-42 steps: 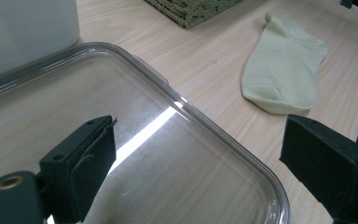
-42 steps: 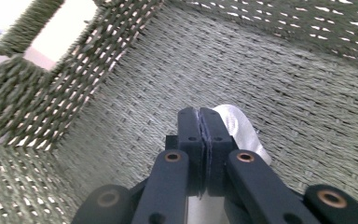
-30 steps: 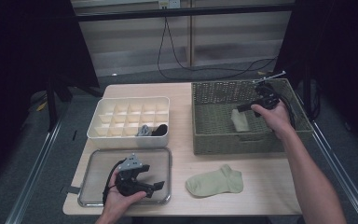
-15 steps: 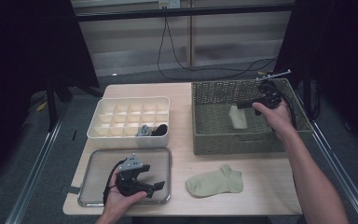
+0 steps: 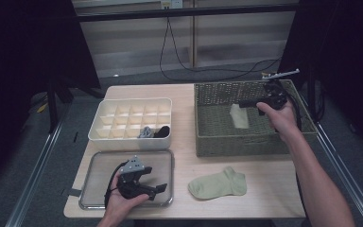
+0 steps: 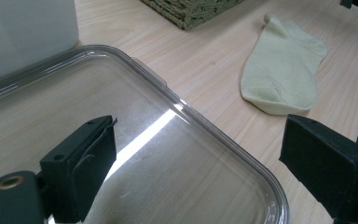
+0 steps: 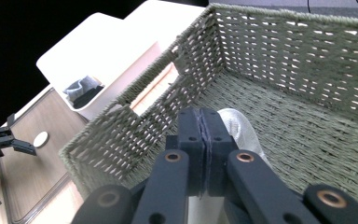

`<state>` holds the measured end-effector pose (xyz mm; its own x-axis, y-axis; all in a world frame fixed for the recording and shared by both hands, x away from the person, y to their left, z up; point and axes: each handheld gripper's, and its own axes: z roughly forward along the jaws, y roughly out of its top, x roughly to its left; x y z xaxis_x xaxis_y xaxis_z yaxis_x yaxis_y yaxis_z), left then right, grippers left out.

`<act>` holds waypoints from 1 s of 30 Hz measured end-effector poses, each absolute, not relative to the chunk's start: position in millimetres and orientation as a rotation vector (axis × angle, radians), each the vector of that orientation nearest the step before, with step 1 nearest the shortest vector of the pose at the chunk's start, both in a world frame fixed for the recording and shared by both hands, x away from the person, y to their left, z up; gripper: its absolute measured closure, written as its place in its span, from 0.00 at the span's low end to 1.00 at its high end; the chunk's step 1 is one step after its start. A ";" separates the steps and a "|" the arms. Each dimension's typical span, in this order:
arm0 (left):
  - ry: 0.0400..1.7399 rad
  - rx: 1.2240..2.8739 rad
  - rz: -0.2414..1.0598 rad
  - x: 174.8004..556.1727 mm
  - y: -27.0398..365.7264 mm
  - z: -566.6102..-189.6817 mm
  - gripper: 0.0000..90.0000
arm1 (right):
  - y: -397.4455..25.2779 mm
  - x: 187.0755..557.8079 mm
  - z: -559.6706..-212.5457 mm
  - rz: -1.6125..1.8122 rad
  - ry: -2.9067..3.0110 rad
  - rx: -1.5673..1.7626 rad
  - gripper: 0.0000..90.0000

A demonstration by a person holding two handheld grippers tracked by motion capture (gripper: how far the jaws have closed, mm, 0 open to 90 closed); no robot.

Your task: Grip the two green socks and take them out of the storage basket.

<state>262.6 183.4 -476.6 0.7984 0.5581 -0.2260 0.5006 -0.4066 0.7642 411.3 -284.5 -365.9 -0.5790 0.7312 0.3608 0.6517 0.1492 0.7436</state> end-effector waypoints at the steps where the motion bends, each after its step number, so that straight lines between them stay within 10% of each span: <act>1: 0.783 2.078 0.080 262.6 183.4 -476.6 0.12 | -284.5 411.3 -365.9 1.424 2.315 1.397 0.99; 30: 0.779 2.093 0.096 262.2 182.1 -477.2 0.12 | -274.1 384.1 -337.2 1.573 2.256 1.269 0.99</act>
